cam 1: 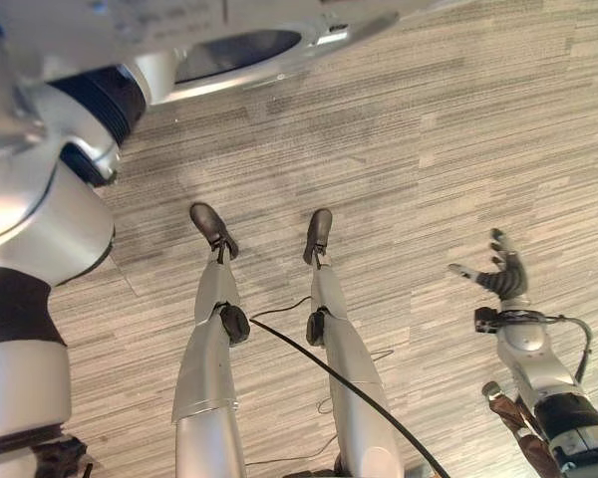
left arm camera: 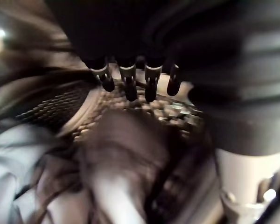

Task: Grab the laundry basket,head to the washer,open it,put in the laundry and shut it.

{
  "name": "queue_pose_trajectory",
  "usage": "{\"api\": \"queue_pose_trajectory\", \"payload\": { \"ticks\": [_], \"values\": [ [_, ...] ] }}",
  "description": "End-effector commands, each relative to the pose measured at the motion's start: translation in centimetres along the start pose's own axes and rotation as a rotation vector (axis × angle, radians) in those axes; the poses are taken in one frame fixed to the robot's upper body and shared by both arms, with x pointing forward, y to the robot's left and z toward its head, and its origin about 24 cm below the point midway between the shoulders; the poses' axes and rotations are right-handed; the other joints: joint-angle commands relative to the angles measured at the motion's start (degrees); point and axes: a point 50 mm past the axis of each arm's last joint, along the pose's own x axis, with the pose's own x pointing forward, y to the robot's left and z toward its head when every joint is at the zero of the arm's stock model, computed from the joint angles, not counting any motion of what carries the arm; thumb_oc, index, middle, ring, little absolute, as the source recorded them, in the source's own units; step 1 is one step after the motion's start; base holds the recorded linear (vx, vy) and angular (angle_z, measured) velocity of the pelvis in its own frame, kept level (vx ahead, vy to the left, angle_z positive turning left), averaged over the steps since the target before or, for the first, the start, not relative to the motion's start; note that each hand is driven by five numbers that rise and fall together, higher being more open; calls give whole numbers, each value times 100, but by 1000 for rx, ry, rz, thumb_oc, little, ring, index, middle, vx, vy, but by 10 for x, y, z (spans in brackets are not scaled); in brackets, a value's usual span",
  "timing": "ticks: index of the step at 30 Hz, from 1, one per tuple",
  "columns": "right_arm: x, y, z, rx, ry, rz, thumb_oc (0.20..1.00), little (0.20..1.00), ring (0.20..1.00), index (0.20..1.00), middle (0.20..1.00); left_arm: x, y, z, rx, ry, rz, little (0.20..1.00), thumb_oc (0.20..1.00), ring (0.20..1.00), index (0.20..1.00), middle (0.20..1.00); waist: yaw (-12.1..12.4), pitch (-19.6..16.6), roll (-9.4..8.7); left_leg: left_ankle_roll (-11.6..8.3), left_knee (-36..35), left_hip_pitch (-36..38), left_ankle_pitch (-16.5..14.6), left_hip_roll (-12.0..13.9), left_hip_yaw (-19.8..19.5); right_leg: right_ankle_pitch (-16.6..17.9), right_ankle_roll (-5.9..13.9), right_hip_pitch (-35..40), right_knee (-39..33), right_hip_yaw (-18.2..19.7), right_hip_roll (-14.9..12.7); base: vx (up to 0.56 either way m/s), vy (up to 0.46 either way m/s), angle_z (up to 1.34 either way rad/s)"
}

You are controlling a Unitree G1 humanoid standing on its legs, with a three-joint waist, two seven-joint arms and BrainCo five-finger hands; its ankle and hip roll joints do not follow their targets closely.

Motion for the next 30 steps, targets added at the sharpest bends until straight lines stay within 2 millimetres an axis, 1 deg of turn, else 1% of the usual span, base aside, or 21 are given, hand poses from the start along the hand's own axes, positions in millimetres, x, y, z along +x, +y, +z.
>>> {"api": "queue_pose_trajectory", "payload": {
  "ticks": [1, 2, 3, 5, 6, 7, 9, 11, 12, 13, 15, 17, 19, 20, 21, 22, 23, 24, 25, 28, 30],
  "values": [
    [-18, -22, -23, 39, 102, -52, 1000, 1000, 1000, 1000, 1000, 22, 70, 1, -70, 40, 139, 1000, 1000, 1000, 1000, 1000, -214, -214, 85, -420, -167, 688, -999, -34, -561, -1093, 673, 2112, -3, -85, -87, -1, -44, -1],
    [-26, -14, -34, 49, 150, -15, 1000, 1000, 1000, 1000, 1000, 15, 69, 7, -184, -16, 183, 1000, 1000, 1000, 1000, 1000, -103, -198, 107, -441, -183, 711, -963, -56, -610, -1212, 627, 2117, -3, -99, -65, 0, -31, -1],
    [-26, -14, -35, 44, 151, -13, 1000, 1000, 1000, 1000, 1000, 14, 67, 6, -187, -12, 181, 1000, 1000, 1000, 1000, 1000, -115, -214, 125, -444, -190, 720, -960, -55, -613, -1216, 623, 2125, -3, -102, -61, 0, -47, 0],
    [-35, -1, -50, 29, 209, 27, 1000, 1000, 1000, 1000, 1000, 1, 67, 12, -250, -72, 285, 1000, 1000, 1000, 1000, 1000, -3, -185, 143, -471, -203, 782, -947, -93, -690, -1293, 582, 2166, -3, -118, -37, -8, -41, -1],
    [-35, 0, -50, 24, 209, 29, 1000, 1000, 1000, 1000, 1000, 0, 66, 10, -250, -68, 284, 1000, 1000, 1000, 1000, 1000, -22, -198, 152, -471, -211, 783, -923, -91, -684, -1288, 574, 2163, -3, -118, -35, -18, -60, -1],
    [-38, 11, -53, -13, 208, 58, 1000, 1000, 1000, 1000, 1000, -15, 62, 17, -264, -131, 377, 1000, 1000, 1000, 1000, 1000, 80, -160, 138, -488, -222, 849, -929, -118, -747, -1333, 539, 2202, -3, -130, 0, -22, -41, -3],
    [-41, 17, -56, -10, 215, 60, 1000, 1000, 1000, 1000, 1000, -42, 47, 16, -343, -189, 377, 1000, 1000, 1000, 1000, 1000, 144, -128, 147, -500, -235, 954, -925, -147, -744, -1366, 499, 2269, -3, -129, 23, -29, -28, -5],
    [-54, 25, -68, -18, 272, 62, 1000, 1000, 1000, 1000, 1000, -79, 13, 5, -478, -165, 321, 1000, 1000, 1000, 1000, 1000, 224, -131, 193, -499, -215, 1078, -891, -186, -735, -1391, 447, 2384, -3, -144, 59, -42, -36, -9],
    [-60, 30, -73, -24, 297, 64, 1000, 1000, 1000, 1000, 1000, -94, -3, 6, -522, -160, 284, 1000, 1000, 1000, 1000, 1000, 279, -109, 184, -503, -211, 1155, -911, -200, -741, -1413, 425, 2446, -3, -156, 81, -31, -32, -11],
    [-60, 30, -73, -33, 297, 69, 1000, 1000, 1000, 1000, 1000, -97, -4, 4, -524, -152, 281, 1000, 1000, 1000, 1000, 1000, 244, -133, 202, -503, -222, 1162, -879, -197, -725, -1404, 416, 2444, -3, -151, 81, -45, -78, -7],
    [-77, 39, -87, -42, 370, 75, 1000, 1000, 1000, 1000, 1000, -163, -67, 10, -718, -21, 79, 1000, 1000, 1000, 1000, 1000, 448, -20, 237, -550, -212, 1503, -805, -200, -782, -1476, 217, 2713, 7, -256, 151, -63, -162, 8],
    [-81, 39, -92, -21, 406, 55, 1000, 1000, 1000, 1000, 1000, -202, -98, 16, -835, 84, -52, 1000, 1000, 1000, 1000, 1000, 590, 49, 293, -614, -189, 1691, -717, -168, -843, -1609, 83, 2836, 117, -312, 208, -61, -140, 11],
    [-85, 37, -97, -27, 437, 54, 1000, 1000, 1000, 1000, 1000, -238, -114, 17, -902, 172, -165, 1000, 1000, 1000, 1000, 1000, 665, 82, 343, -674, -201, 1875, -605, -125, -870, -1745, -44, 2931, 249, -375, 288, -92, -136, 14],
    [-85, 36, -100, -21, 459, 52, 1000, 1000, 1000, 1000, 1000, -264, -127, 25, -1010, 235, -265, 1000, 1000, 1000, 1000, 1000, 788, 97, 387, -753, -212, 2015, -448, -60, -926, -1942, -194, 3042, 408, -448, 375, -97, -191, 17],
    [-87, 36, -102, -23, 472, 55, 1000, 1000, 1000, 1000, 1000, -277, -130, 30, -1063, 250, -316, 1000, 1000, 1000, 1000, 1000, 829, 103, 435, -820, -222, 2128, -367, -19, -972, -2113, -289, 3124, 545, -467, 447, -83, -164, 18],
    [-87, 36, -102, -25, 472, 58, 1000, 1000, 1000, 1000, 1000, -278, -129, 29, -1064, 253, -318, 1000, 1000, 1000, 1000, 1000, 811, 110, 439, -825, -238, 2147, -340, -15, -974, -2120, -303, 3133, 558, -475, 453, -56, -130, 22],
    [-88, 35, -103, -24, 480, 61, 1000, 1000, 1000, 1000, 1000, -286, -130, 33, -1105, 255, -360, 1000, 1000, 1000, 1000, 1000, 864, 124, 481, -865, -234, 2210, -253, 20, -1018, -2277, -402, 3173, 693, -505, 524, -77, -205, 32],
    [-90, 37, -107, -27, 508, 72, 1000, 1000, 1000, 1000, 1000, -298, -134, 41, -1203, 266, -423, 1000, 1000, 1000, 1000, 1000, 959, 130, 567, -945, -211, 2340, -84, 135, -1104, -2596, -593, 3267, 973, -557, 674, -74, -209, 24],
    [-90, 38, -107, -27, 507, 73, 1000, 1000, 1000, 1000, 1000, -299, -133, 40, -1204, 269, -425, 1000, 1000, 1000, 1000, 1000, 937, 152, 572, -959, -214, 2360, -73, 140, -1125, -2632, -614, 3276, 1017, -573, 680, -85, -222, 13],
    [-95, 44, -116, -43, 554, 103, 1000, 1000, 1000, 1000, 1000, -310, -136, 54, -1305, 280, -480, 1000, 1000, 1000, 1000, 1000, 1027, 139, 659, -1073, -188, 2600, 177, 296, -1247, -3025, -886, 3470, 1394, -662, 918, -86, -223, 19],
    [-114, 49, -139, -87, 675, 140, 1000, 1000, 1000, 1000, 1000, -327, -144, 62, -1344, 335, -534, 1000, 1000, 1000, 1000, 1000, 1109, 65, 780, -1207, -276, 3106, 467, 422, -1358, -3340, -1117, 3960, 1681, -857, 1097, -99, -337, 39]
  ]
}}
